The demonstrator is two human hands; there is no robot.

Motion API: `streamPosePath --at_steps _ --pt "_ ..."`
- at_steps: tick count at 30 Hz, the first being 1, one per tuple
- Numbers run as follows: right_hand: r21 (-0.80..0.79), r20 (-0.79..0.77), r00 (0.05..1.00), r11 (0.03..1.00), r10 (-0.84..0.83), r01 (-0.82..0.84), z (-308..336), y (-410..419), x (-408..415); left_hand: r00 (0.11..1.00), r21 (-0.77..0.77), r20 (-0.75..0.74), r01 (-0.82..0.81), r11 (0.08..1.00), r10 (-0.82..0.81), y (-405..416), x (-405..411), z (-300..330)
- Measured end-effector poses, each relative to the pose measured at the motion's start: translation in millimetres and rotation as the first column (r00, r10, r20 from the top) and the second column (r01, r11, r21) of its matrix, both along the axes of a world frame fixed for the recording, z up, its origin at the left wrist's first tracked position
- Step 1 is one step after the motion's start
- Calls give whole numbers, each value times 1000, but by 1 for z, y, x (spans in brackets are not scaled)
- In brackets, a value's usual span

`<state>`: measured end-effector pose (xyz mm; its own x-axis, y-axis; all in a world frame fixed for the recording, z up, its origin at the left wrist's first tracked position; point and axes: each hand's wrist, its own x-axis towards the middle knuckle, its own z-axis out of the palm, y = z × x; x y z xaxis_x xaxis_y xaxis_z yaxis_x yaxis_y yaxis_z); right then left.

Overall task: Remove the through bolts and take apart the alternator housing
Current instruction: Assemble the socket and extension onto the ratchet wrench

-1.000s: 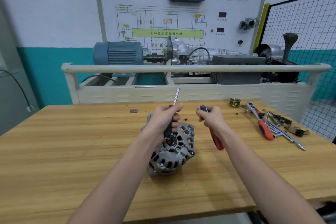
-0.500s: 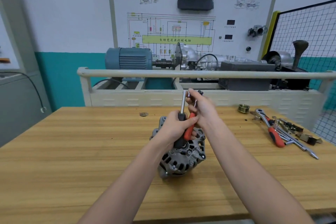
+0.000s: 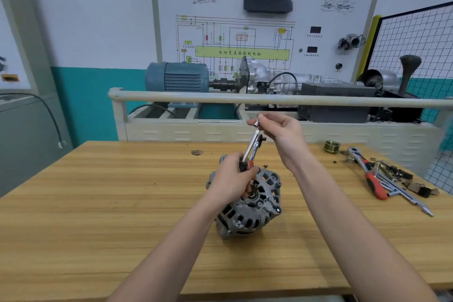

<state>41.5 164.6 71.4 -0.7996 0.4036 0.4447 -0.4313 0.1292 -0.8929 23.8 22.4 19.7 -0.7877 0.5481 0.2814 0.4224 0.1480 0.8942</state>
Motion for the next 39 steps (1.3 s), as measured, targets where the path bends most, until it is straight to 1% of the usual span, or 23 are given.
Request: streamPosePath --at_steps 4,9,14,18,20,22,23,25,27,31,34,39 --pt "-39 -17 998 997 58 -59 -2 -1 4 999 3 -8 -36 999 36 -2 -1 -1" --pt "-161 -44 990 977 132 -138 -2 -2 11 995 -60 -64 -77 995 73 -3 -3 -2" --pt "-195 -49 984 965 170 -176 -4 -3 13 993 -101 -71 -98 990 91 -4 -3 0" --pt "-215 -57 981 958 183 -191 -7 -3 13 987 -136 -128 -117 984 99 -5 -2 1" --pt "-135 -54 983 975 174 -179 -9 1 14 980 -160 -166 -139 977 112 -6 -3 1" --pt "16 -30 990 990 137 -137 -9 5 16 973 -181 -196 -155 971 119 -9 -5 1" --pt "83 -13 993 990 119 -117 -8 7 17 970 -191 -210 -162 968 121 -10 -6 0" --pt "169 18 994 980 108 -110 -7 7 20 958 -214 -254 -191 958 135 -11 -8 0" --pt "209 29 993 971 113 -117 -5 6 22 939 -235 -308 -229 945 152 -11 -10 0" --pt "206 15 996 975 85 -86 -3 4 25 930 -271 -337 -245 931 147 -11 -13 -3" --pt "220 29 996 972 81 -86 1 7 28 900 -312 -408 -295 903 153 -11 -16 -5" --pt "353 103 995 934 13 -48 7 11 29 858 -330 -494 -337 882 143 -13 -17 -6"
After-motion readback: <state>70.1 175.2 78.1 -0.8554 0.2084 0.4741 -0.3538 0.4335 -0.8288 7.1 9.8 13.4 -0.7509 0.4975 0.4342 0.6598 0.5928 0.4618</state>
